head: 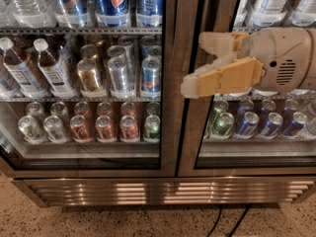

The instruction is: Open left fridge door

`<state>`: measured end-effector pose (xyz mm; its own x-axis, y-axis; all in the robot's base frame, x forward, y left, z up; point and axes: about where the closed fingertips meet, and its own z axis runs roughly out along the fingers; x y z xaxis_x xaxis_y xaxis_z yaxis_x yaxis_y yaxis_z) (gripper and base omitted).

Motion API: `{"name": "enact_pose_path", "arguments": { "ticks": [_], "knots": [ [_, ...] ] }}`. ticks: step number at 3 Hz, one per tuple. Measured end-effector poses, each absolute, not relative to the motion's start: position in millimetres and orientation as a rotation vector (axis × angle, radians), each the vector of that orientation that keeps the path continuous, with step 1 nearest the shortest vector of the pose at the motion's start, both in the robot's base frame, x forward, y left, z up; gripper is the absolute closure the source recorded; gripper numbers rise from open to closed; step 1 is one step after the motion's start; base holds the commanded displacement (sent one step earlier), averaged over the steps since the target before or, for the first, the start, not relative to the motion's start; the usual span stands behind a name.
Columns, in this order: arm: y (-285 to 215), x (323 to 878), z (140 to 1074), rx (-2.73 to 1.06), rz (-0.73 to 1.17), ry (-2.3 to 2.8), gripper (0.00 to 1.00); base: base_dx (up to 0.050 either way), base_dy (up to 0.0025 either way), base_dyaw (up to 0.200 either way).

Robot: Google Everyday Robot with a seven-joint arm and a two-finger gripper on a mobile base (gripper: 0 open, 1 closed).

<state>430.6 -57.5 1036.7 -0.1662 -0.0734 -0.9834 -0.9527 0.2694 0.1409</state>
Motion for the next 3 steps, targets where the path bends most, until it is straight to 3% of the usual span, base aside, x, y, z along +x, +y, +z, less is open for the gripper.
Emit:
{"name": "enact_pose_path", "arguments": {
  "ticks": [1, 3],
  "knots": [
    [-31.4, 425.3, 1045.8, -1.041, 1.049, 1.517, 0.00, 0.000, 0.00000, 0.000],
    [-31.4, 425.3, 1045.9, -1.041, 1.049, 1.517, 0.00, 0.000, 0.00001, 0.195]
  ]
}}
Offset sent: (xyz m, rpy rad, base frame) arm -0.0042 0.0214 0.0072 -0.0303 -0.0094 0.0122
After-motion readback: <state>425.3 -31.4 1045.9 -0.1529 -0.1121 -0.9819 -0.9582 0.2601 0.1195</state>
